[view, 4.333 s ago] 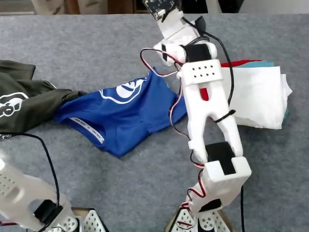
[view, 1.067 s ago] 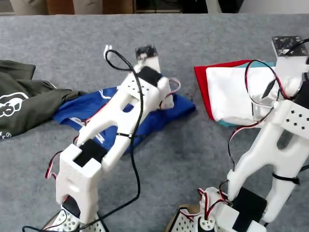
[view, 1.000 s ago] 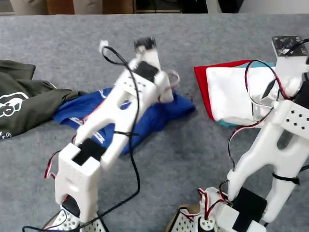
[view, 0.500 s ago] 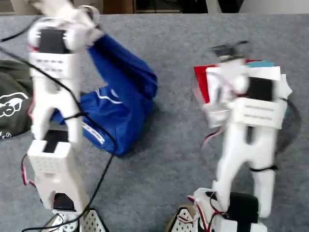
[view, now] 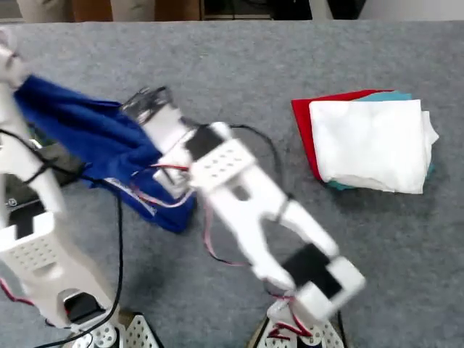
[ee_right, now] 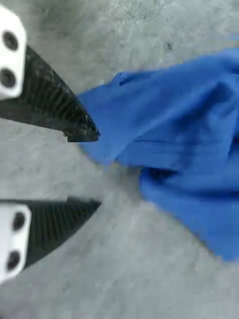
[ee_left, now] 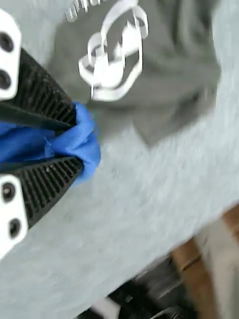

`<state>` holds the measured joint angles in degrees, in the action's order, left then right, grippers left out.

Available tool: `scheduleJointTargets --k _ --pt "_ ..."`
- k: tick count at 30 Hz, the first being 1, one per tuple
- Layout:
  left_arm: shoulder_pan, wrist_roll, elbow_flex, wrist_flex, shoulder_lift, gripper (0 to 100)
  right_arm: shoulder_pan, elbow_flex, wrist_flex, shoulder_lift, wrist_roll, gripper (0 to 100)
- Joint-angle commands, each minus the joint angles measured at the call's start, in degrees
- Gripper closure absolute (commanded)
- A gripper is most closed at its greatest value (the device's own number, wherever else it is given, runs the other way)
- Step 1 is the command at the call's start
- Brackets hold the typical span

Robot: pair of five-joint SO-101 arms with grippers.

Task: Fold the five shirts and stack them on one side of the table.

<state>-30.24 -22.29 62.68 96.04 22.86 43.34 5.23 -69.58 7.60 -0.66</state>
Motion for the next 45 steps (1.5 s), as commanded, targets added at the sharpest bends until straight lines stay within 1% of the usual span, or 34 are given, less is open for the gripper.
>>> scheduleJointTargets --k 1,4,6,11,13,16,17,19,20,22,27,30,32,35,37,42,45 --pt "-7.21 0.79 2.73 1.85 -0.75 98 1.71 -8.57 0.97 10.77 1.49 75.0" --pt "-11.25 3.25 2.73 4.13 -0.75 98 2.15 -16.22 -0.70 20.00 3.16 74.9" --pt "-13.63 5.54 1.49 4.84 -0.75 98 4.09 -21.85 -3.25 25.27 3.52 74.9" --pt "-20.48 6.42 -4.66 4.75 -1.27 98 11.38 -34.86 -15.65 35.65 3.16 75.4" --pt "-23.12 6.51 -7.65 4.75 -1.27 98 12.44 -38.99 -19.60 39.87 3.25 80.4" --pt "-27.16 8.35 -11.60 4.75 -1.27 98 11.21 -44.09 -24.97 45.58 3.25 96.6" --pt "-28.40 9.49 -12.92 4.75 -1.27 98 10.42 -45.85 -26.90 47.16 3.16 99.8" --pt "-30.59 11.34 -15.91 4.75 -1.36 98 8.66 -49.19 -31.74 49.45 3.25 97.5" --pt "-31.65 12.04 -17.41 4.75 -1.36 98 7.60 -50.24 -32.97 49.98 3.25 98.8" --pt "-33.58 13.45 -20.04 4.75 -1.36 98 5.14 -50.77 -32.88 49.19 3.34 99.8" --pt "-36.40 16.79 -26.55 4.75 -1.36 98 -0.40 -49.80 -32.88 38.81 3.25 99.7" --pt "-36.40 20.84 -31.47 4.75 -3.65 98 -3.91 -45.23 -32.88 27.12 2.81 99.7" --pt "-35.96 22.24 -36.57 4.75 -7.25 98 -6.46 -40.22 -32.88 17.54 0.62 99.7" --pt "-34.20 23.12 -45.45 4.57 -14.02 98 -10.07 -30.64 -32.88 1.36 -5.89 99.7" --pt "-32.62 23.12 -52.75 3.08 -18.86 98 -12.53 -23.96 -32.79 -9.71 -12.48 99.7" --pt "-28.40 23.03 -75.25 -8.97 -33.36 98 -18.51 -7.34 -32.53 -32.48 -29.01 99.6" --pt "-25.41 23.12 -88.79 -14.24 -42.77 98 -18.77 5.49 -31.30 -40.48 -34.99 99.5"
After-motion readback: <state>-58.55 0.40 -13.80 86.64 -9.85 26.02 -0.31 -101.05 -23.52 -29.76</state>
